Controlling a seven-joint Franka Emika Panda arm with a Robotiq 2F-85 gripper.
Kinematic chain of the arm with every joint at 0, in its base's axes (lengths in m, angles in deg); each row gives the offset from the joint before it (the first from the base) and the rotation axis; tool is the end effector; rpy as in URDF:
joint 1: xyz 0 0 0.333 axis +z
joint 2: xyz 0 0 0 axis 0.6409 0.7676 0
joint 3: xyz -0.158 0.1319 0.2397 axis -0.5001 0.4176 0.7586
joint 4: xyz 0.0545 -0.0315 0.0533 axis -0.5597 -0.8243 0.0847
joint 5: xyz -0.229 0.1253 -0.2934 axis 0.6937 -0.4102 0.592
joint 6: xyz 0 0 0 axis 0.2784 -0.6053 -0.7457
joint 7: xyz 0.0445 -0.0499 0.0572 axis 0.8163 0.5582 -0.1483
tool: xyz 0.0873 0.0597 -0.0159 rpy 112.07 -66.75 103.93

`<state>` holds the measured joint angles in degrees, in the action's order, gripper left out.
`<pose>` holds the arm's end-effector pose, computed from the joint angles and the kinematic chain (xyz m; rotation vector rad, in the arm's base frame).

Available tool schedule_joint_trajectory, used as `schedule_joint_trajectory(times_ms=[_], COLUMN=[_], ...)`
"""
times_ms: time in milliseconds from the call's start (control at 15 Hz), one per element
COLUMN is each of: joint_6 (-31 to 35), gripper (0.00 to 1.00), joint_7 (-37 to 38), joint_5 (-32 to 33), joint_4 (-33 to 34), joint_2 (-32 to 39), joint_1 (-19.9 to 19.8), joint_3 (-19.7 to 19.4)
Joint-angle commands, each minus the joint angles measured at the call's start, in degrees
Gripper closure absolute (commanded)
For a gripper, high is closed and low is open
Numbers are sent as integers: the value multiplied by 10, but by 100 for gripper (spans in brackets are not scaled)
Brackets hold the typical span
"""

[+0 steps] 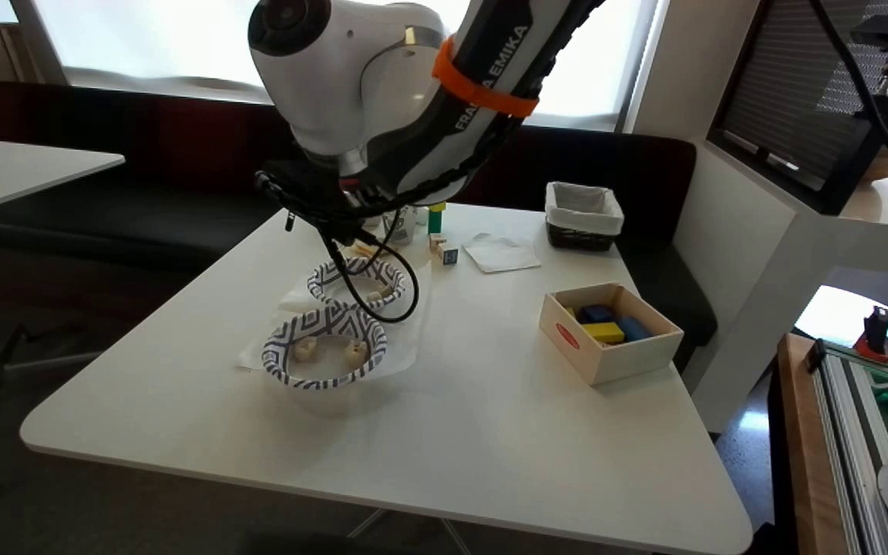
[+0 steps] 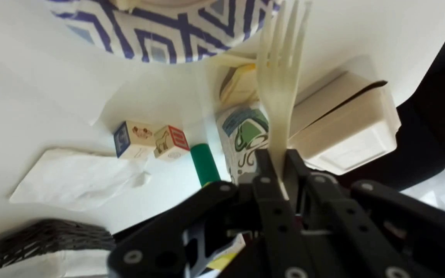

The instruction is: Use the fork to move one object from the right plate to the left plate

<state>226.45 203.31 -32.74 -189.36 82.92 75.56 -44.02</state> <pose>0.6673 0.0469 0.2138 1.9627 -1.8838 1.1033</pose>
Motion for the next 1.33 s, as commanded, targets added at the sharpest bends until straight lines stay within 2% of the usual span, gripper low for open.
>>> schedule_joint_trajectory(times_ms=[0,200,267,333,1067,1267], joint_6=[-28,-42,-42,-49,-150,-181], gripper=[87,87,97,97,97,97], joint_7=[45,81,81,79,100,89], joint_5=[69,110,112,121,312,344], joint_4=[-2,-14,-15,-17,-5,1], joint_2=[-16,-22,-22,-22,-35,-33], joint_1=[-14,3,4,0,-142,-177], joint_3=[25,19,18,27,207,251])
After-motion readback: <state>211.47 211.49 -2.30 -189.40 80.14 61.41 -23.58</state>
